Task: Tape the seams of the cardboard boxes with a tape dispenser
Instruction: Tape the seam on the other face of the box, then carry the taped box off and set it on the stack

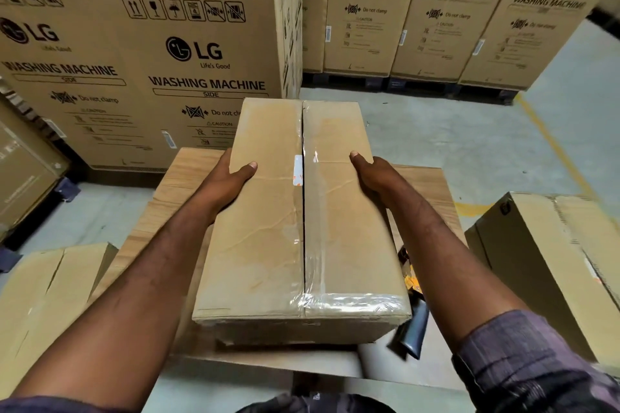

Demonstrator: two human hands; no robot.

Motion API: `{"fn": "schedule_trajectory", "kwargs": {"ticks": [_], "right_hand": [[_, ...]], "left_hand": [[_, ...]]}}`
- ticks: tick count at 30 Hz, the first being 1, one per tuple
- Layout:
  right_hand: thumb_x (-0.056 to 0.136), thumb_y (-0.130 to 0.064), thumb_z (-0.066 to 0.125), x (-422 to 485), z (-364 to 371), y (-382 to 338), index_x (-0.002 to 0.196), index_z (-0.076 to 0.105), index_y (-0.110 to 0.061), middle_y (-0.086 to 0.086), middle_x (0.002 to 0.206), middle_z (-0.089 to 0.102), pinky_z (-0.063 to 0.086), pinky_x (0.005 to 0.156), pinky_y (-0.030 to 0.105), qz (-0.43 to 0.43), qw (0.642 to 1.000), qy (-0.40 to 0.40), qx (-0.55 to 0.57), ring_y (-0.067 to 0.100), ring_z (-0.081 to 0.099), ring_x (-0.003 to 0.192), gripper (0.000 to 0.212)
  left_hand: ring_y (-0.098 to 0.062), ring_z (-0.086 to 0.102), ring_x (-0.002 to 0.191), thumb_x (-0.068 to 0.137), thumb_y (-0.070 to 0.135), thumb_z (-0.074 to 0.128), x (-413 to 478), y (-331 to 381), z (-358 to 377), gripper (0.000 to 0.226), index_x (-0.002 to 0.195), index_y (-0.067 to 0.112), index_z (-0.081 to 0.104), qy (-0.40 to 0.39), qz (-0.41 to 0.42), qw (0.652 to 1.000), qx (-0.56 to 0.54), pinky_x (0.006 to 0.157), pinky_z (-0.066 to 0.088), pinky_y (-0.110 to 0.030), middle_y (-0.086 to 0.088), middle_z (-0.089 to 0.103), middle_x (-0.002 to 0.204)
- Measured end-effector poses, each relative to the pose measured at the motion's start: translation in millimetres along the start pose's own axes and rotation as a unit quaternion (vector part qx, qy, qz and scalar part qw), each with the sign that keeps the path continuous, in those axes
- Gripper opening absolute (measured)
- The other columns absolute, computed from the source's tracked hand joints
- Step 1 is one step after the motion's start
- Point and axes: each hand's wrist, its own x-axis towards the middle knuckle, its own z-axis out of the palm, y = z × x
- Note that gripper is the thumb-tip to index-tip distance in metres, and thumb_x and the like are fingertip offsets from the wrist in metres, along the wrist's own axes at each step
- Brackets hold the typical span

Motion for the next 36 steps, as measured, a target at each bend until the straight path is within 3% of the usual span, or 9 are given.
{"fn": "schedule_trajectory", "kwargs": {"ticks": [4, 11, 14, 18, 22, 27, 30, 34, 36], "right_hand": [[0.097, -0.062, 0.053, -36, -18, 5, 0.138, 0.057, -0.008, 0.01, 0.134, 0.065, 0.048, 0.108, 0.043, -0.007, 1.0, 0.006, 0.002, 0.031, 0.061, 0.12, 0.069], [0.098, -0.065, 0.049, -129, -55, 25, 0.14, 0.054, -0.003, 0.011, 0.137, 0.061, 0.048, 0.106, 0.048, 0.001, 0.999, 0.007, -0.041, 0.037, 0.06, 0.12, 0.074], [0.098, -0.065, 0.048, -170, -74, 46, 0.137, 0.055, -0.003, 0.013, 0.133, 0.064, 0.05, 0.104, 0.05, 0.005, 0.999, 0.01, -0.04, 0.037, 0.062, 0.116, 0.074], [0.098, -0.064, 0.048, -222, -102, 76, 0.14, 0.055, -0.004, 0.015, 0.134, 0.063, 0.049, 0.105, 0.048, 0.01, 0.999, 0.016, -0.032, 0.037, 0.061, 0.118, 0.073], [0.097, -0.066, 0.048, -265, -140, 103, 0.141, 0.055, -0.004, 0.015, 0.136, 0.062, 0.048, 0.107, 0.05, 0.014, 0.999, 0.017, -0.035, 0.038, 0.06, 0.12, 0.076], [0.101, -0.063, 0.045, -306, -202, 149, 0.144, 0.052, -0.004, 0.015, 0.142, 0.058, 0.046, 0.104, 0.04, 0.005, 0.997, 0.042, -0.057, 0.036, 0.057, 0.125, 0.074], [0.1, -0.064, 0.043, -326, -249, 176, 0.148, 0.047, -0.002, 0.016, 0.149, 0.052, 0.044, 0.108, 0.043, 0.015, 0.996, 0.056, -0.063, 0.038, 0.053, 0.13, 0.078], [0.096, -0.071, 0.045, -347, -327, 232, 0.148, 0.047, -0.004, 0.015, 0.15, 0.052, 0.043, 0.111, 0.049, 0.017, 0.997, 0.052, -0.057, 0.039, 0.054, 0.131, 0.085], [0.096, -0.07, 0.046, -354, -369, 263, 0.149, 0.045, -0.003, 0.015, 0.15, 0.051, 0.043, 0.112, 0.049, 0.014, 0.997, 0.063, -0.053, 0.039, 0.053, 0.132, 0.085]], "left_hand": [[-0.008, 0.064, 0.106, 0.1, 0.032, 0.059, -40, 12, 5, 0.036, 0.135, 0.037, 0.048, -0.004, 0.015, 1.0, -0.004, 0.078, 0.051, -0.027, 0.013, 0.066, 0.118], [-0.017, 0.065, 0.109, 0.098, 0.039, 0.061, -126, 12, 21, 0.048, 0.142, 0.031, 0.047, -0.004, 0.027, 1.0, 0.012, 0.094, 0.052, -0.037, 0.006, 0.066, 0.124], [-0.017, 0.066, 0.108, 0.097, 0.04, 0.062, -170, 13, 35, 0.049, 0.142, 0.029, 0.047, -0.001, 0.038, 0.999, 0.019, 0.089, 0.053, -0.034, 0.005, 0.067, 0.123], [-0.016, 0.066, 0.109, 0.098, 0.035, 0.061, -229, 16, 62, 0.046, 0.142, 0.03, 0.048, -0.015, 0.046, 0.999, 0.007, 0.093, 0.053, -0.036, 0.006, 0.067, 0.124], [-0.016, 0.065, 0.108, 0.098, 0.036, 0.061, -275, 25, 95, 0.049, 0.144, 0.029, 0.046, -0.02, 0.05, 0.998, 0.012, 0.085, 0.053, -0.032, 0.005, 0.066, 0.124], [-0.017, 0.065, 0.11, 0.096, 0.037, 0.062, -323, 34, 155, 0.05, 0.143, 0.028, 0.047, -0.035, 0.064, 0.997, 0.009, 0.091, 0.053, -0.037, 0.004, 0.067, 0.125], [-0.019, 0.065, 0.11, 0.097, 0.037, 0.061, -351, 48, 203, 0.049, 0.143, 0.024, 0.049, -0.037, 0.069, 0.997, 0.026, 0.084, 0.053, -0.032, 0.003, 0.067, 0.124], [-0.018, 0.064, 0.109, 0.094, 0.043, 0.063, -393, 65, 291, 0.052, 0.143, 0.029, 0.048, -0.026, 0.068, 0.997, 0.034, 0.091, 0.052, -0.036, 0.004, 0.066, 0.125], [-0.013, 0.063, 0.104, 0.098, 0.037, 0.061, -416, 73, 341, 0.044, 0.138, 0.025, 0.05, -0.023, 0.075, 0.996, 0.03, 0.086, 0.051, -0.03, 0.006, 0.065, 0.12]]}}
